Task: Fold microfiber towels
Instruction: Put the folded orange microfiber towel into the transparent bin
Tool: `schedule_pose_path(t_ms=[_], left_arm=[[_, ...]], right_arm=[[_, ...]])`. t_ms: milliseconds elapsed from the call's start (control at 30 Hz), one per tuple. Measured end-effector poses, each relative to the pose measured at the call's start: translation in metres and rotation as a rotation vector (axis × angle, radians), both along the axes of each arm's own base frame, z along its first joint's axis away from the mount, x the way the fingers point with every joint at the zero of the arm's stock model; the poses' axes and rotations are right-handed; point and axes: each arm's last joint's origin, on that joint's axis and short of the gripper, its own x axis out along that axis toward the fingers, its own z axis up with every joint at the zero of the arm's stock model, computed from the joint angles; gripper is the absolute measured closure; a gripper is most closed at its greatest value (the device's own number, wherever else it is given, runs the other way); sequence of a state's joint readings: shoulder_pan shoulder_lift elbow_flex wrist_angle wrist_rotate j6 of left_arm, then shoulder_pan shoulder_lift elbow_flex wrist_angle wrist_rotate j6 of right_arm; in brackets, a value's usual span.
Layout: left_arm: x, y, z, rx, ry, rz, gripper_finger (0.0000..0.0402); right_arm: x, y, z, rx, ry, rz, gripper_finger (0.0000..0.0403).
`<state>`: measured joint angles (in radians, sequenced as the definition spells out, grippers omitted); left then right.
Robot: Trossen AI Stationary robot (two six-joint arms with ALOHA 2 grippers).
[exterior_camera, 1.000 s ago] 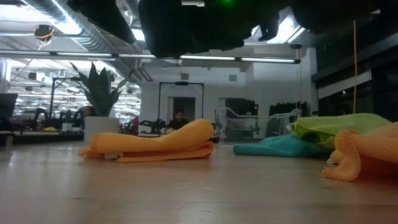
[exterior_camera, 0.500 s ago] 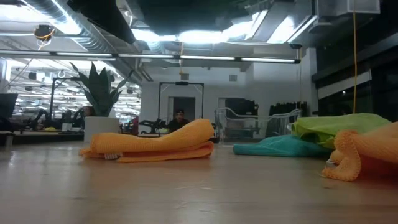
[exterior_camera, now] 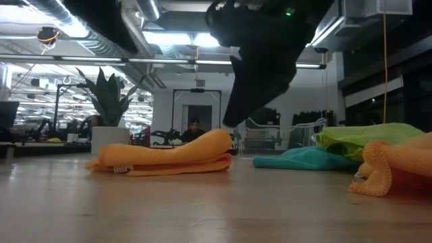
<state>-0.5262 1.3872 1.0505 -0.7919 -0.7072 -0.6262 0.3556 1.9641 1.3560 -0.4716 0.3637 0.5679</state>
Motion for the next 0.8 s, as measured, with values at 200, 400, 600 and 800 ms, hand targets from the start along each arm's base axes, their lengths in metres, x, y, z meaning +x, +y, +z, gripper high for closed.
schedule_pose_path(t_ms=[200, 400, 600, 800], left_arm=[[-0.005, 0.003, -0.024, -0.029, 0.066, -0.021, 0.0289], [0.004, 0.014, -0.05, -0.159, 0.01, -0.036, 0.0289], [0.016, 0.033, -0.064, -0.298, -0.006, -0.179, 0.0289], [0.017, 0.048, -0.071, -0.291, 0.009, -0.131, 0.0289]], right_arm=[[0.001, 0.036, 0.006, -0.038, -0.113, 0.26, 0.0346], [-0.003, 0.057, 0.008, -0.14, -0.161, 0.402, 0.0349], [-0.002, 0.056, 0.008, -0.121, -0.173, 0.385, 0.0306], [0.008, 0.048, -0.001, -0.146, -0.183, 0.389, 0.0199]])
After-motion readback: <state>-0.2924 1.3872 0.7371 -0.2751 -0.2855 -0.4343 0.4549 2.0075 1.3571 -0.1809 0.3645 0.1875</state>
